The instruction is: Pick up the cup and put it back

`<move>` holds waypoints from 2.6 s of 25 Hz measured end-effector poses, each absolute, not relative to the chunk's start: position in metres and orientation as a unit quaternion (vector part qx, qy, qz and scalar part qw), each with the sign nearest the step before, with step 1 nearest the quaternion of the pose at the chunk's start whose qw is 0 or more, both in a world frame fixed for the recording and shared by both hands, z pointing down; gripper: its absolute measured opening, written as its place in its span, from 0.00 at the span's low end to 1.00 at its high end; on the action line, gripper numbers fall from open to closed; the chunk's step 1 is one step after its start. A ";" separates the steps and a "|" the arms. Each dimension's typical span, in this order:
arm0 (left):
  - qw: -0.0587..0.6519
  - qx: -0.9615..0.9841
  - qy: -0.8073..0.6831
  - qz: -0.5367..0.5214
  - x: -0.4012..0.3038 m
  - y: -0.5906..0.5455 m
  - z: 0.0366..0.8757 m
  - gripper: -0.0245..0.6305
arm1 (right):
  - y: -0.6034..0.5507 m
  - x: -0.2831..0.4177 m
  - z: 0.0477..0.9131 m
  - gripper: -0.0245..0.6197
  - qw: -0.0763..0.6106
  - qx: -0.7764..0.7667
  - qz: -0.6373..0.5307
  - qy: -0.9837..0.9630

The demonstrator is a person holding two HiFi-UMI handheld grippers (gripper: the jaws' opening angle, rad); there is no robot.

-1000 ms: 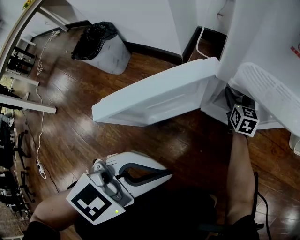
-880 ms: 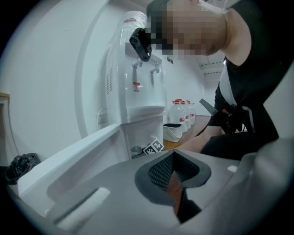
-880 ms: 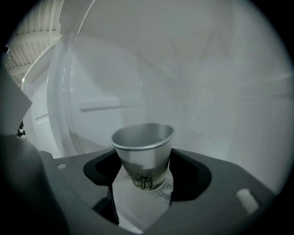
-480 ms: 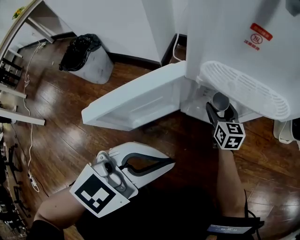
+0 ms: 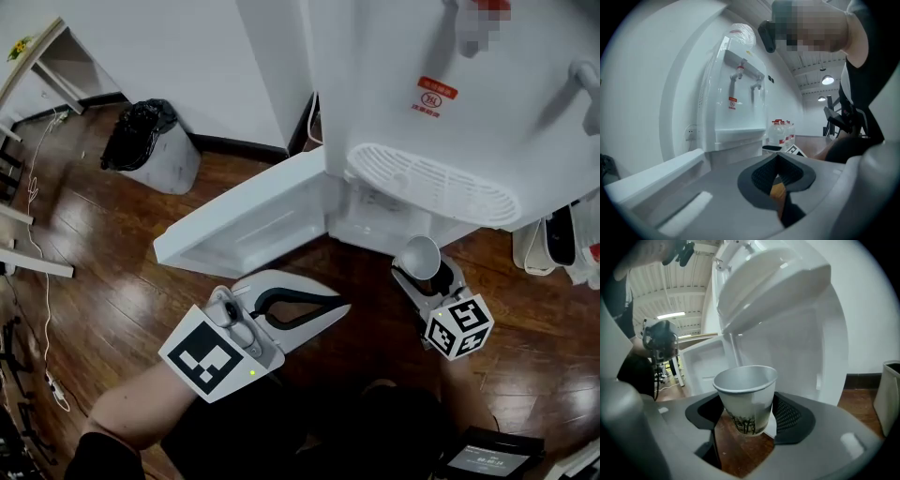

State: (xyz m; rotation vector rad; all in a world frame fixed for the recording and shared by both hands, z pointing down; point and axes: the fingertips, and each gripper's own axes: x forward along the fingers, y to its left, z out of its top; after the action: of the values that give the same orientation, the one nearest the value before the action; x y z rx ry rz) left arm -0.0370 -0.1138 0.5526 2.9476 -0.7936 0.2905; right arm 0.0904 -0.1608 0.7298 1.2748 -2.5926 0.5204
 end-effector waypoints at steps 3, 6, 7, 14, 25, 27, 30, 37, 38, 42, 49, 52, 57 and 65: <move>0.041 0.962 -0.265 0.059 -0.029 -0.124 0.537 0.52 | -0.137 0.098 0.691 0.54 0.099 0.417 0.168 -0.888; 0.041 0.962 -0.269 0.025 -0.021 -0.128 0.518 0.52 | -0.120 0.101 0.653 0.54 0.099 0.401 0.161 -0.896; 0.037 0.962 -0.269 0.018 -0.019 -0.128 0.514 0.52 | -0.116 0.100 0.640 0.54 0.098 0.395 0.157 -0.900; 0.042 0.963 -0.267 0.017 -0.023 -0.120 0.508 0.52 | -0.093 0.090 0.579 0.54 0.103 0.359 0.142 -0.917; 0.039 0.949 -0.313 0.007 -0.039 -0.119 0.486 0.52 | -0.076 0.063 0.511 0.54 0.105 0.310 0.102 -0.939; 0.042 0.950 -0.311 0.008 -0.038 -0.116 0.486 0.52 | -0.074 0.061 0.500 0.54 0.107 0.303 0.099 -0.942; 0.053 0.950 -0.309 -0.004 -0.041 -0.116 0.482 0.52 | -0.074 0.058 0.485 0.54 0.101 0.299 0.097 -0.944; 0.038 0.938 -0.343 -0.006 -0.053 -0.118 0.471 0.52 | -0.079 0.058 0.471 0.54 0.101 0.305 0.089 -0.943; 0.035 0.936 -0.351 -0.003 -0.056 -0.120 0.471 0.52 | -0.082 0.059 0.472 0.54 0.098 0.308 0.093 -0.942; 0.020 0.927 -0.376 0.007 -0.067 -0.126 0.472 0.52 | -0.090 0.058 0.473 0.54 0.084 0.316 0.100 -0.940; 0.024 0.923 -0.383 0.004 -0.068 -0.128 0.470 0.52 | -0.098 0.055 0.477 0.54 0.086 0.319 0.098 -0.939; 0.020 0.920 -0.392 0.005 -0.070 -0.131 0.468 0.52 | -0.102 0.053 0.476 0.54 0.083 0.323 0.094 -0.938; 0.022 0.917 -0.399 0.005 -0.070 -0.133 0.469 0.52 | -0.105 0.055 0.475 0.54 0.081 0.330 0.092 -0.936; 0.015 0.920 -0.392 0.007 -0.064 -0.129 0.465 0.52 | -0.103 0.059 0.476 0.54 0.087 0.334 0.085 -0.935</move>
State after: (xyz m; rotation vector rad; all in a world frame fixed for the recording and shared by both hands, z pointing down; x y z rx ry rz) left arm -0.0637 -0.1285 0.4650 2.8623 -1.2201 0.0218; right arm 0.0594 -0.1027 0.4756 0.9954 -2.7832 0.2540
